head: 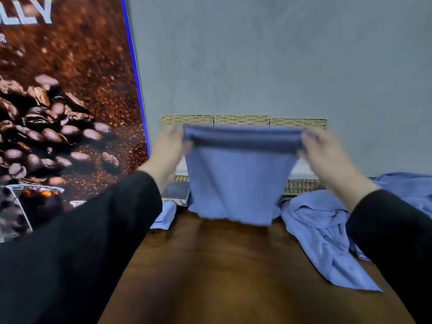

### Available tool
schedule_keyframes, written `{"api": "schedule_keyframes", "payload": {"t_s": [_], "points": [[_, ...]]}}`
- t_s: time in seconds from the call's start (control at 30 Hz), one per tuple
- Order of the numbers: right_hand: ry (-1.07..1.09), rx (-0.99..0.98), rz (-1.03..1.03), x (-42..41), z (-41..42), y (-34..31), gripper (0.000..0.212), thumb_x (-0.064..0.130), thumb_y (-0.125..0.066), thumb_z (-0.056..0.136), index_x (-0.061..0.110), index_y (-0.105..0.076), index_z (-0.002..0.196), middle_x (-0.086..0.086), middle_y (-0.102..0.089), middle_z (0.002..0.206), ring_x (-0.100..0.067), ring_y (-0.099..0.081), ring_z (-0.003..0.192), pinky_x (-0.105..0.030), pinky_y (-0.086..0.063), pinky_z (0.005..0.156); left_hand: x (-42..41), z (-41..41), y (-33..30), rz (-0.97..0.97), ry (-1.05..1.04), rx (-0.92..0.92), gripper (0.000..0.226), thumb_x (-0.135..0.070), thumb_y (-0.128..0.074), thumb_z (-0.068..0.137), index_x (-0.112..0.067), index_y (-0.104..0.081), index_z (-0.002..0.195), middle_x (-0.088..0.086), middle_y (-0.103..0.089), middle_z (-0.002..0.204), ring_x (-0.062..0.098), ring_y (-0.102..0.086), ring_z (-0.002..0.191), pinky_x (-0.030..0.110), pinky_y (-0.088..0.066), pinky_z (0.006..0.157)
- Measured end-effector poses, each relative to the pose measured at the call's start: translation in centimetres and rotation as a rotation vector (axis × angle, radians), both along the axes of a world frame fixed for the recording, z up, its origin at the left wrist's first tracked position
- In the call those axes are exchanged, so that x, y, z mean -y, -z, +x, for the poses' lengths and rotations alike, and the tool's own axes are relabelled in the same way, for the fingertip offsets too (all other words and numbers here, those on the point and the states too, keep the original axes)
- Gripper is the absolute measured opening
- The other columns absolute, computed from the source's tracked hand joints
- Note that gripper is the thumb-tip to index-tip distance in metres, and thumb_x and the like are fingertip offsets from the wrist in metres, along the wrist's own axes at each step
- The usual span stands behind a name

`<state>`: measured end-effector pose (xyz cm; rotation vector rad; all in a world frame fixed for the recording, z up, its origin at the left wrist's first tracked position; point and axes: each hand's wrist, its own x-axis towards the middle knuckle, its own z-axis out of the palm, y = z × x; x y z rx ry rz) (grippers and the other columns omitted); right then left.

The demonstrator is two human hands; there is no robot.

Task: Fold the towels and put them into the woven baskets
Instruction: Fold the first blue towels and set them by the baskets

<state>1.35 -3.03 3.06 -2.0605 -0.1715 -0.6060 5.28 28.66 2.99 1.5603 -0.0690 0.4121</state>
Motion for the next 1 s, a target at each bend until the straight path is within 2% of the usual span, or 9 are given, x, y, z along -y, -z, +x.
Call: {"api": "schedule_keyframes", "payload": {"t_s": [0.07, 0.17, 0.27, 0.43, 0.53, 0.6, 0.7, 0.87, 1.0], "points": [[0.036, 0.252, 0.105, -0.5, 0.8, -3.6, 0.025, 0.044, -0.044, 0.094, 0.032, -0.052, 0.074, 0.01, -0.045, 0.07, -0.014, -0.041, 0.073, -0.043, -0.04, 0.07, 1.0, -0.8, -4.5, -0.104, -0.019, 0.275, 0.023, -0.019, -0.041, 0.106, -0.019, -0.06, 0.092, 0.008, -0.068, 0.102, 0.028, -0.069, 0.105, 0.033, -0.055, 0.093], [0.009, 0.438, 0.225, -0.9, -0.2, -5.5, 0.025, 0.038, -0.046, 0.097, 0.022, -0.045, 0.078, -0.001, -0.04, 0.079, -0.016, -0.037, 0.079, -0.041, -0.039, 0.077, 0.6, -1.9, -6.4, -0.14, -0.014, 0.499, 0.024, -0.017, -0.045, 0.104, -0.018, -0.065, 0.092, 0.011, -0.07, 0.104, 0.034, -0.067, 0.114, 0.041, -0.056, 0.097], [0.027, 0.364, 0.122, 0.0, -2.3, -1.1, 0.025, 0.034, -0.047, 0.1, 0.016, -0.054, 0.085, 0.0, -0.046, 0.078, -0.011, -0.042, 0.077, -0.035, -0.04, 0.075, -0.8, -3.1, -2.2, 0.023, -0.031, 0.421, 0.022, -0.023, -0.05, 0.099, -0.015, -0.064, 0.084, 0.011, -0.065, 0.095, 0.025, -0.066, 0.099, 0.052, -0.054, 0.098], [-0.112, 0.039, -0.09, 1.0, -7.1, 10.6, 0.023, 0.015, -0.052, 0.104, 0.032, -0.063, 0.094, 0.015, -0.064, 0.072, -0.003, -0.053, 0.061, -0.014, -0.036, 0.058, -3.1, -7.7, 9.9, 0.518, 0.07, 0.13, 0.03, -0.029, -0.047, 0.105, -0.01, -0.068, 0.094, 0.001, -0.069, 0.085, 0.014, -0.064, 0.086, 0.033, -0.047, 0.082], [-0.252, -0.232, -0.219, 2.2, -8.5, 16.4, 0.019, 0.025, -0.056, 0.101, 0.039, -0.069, 0.102, 0.019, -0.072, 0.115, 0.008, -0.061, 0.113, -0.022, -0.048, 0.095, -4.6, -9.9, 15.5, 0.734, 0.228, -0.073, 0.04, -0.053, -0.044, 0.1, -0.021, -0.067, 0.095, -0.002, -0.071, 0.092, 0.017, -0.064, 0.087, 0.044, -0.049, 0.086], [-0.329, -0.288, -0.294, 3.0, -9.2, 18.6, 0.016, 0.037, -0.056, 0.098, 0.046, -0.068, 0.102, 0.025, -0.067, 0.123, 0.008, -0.052, 0.128, -0.028, -0.045, 0.106, -4.9, -11.1, 17.2, 0.763, 0.327, -0.137, 0.028, -0.047, -0.046, 0.104, -0.036, -0.072, 0.102, -0.011, -0.073, 0.111, 0.008, -0.066, 0.104, 0.033, -0.048, 0.098], [-0.366, -0.267, -0.444, 3.6, -10.0, 18.6, 0.016, 0.027, -0.059, 0.099, 0.039, -0.068, 0.096, 0.027, -0.064, 0.117, 0.005, -0.058, 0.117, -0.022, -0.046, 0.098, -5.0, -12.2, 17.2, 0.751, 0.331, -0.077, 0.026, -0.031, -0.049, 0.104, -0.039, -0.073, 0.109, -0.027, -0.07, 0.115, -0.006, -0.061, 0.113, 0.012, -0.042, 0.095], [-0.475, -0.186, -0.787, 3.7, -10.7, 16.4, 0.017, 0.044, -0.052, 0.096, 0.035, -0.058, 0.082, 0.018, -0.062, 0.092, -0.006, -0.058, 0.091, -0.027, -0.032, 0.095, -7.1, -12.2, 18.0, 0.898, 0.414, 0.057, 0.035, -0.042, -0.047, 0.101, -0.03, -0.078, 0.093, -0.022, -0.071, 0.112, 0.009, -0.062, 0.111, 0.024, -0.042, 0.099], [-0.477, -0.215, -0.658, 2.4, -9.9, 15.4, 0.031, 0.063, -0.043, 0.097, 0.04, -0.06, 0.085, 0.019, -0.063, 0.096, -0.006, -0.059, 0.097, -0.026, -0.034, 0.097, -6.5, -11.6, 17.8, 0.971, 0.367, 0.164, 0.042, -0.052, -0.044, 0.1, -0.029, -0.074, 0.083, -0.022, -0.069, 0.108, 0.013, -0.06, 0.105, 0.031, -0.036, 0.097]]}}
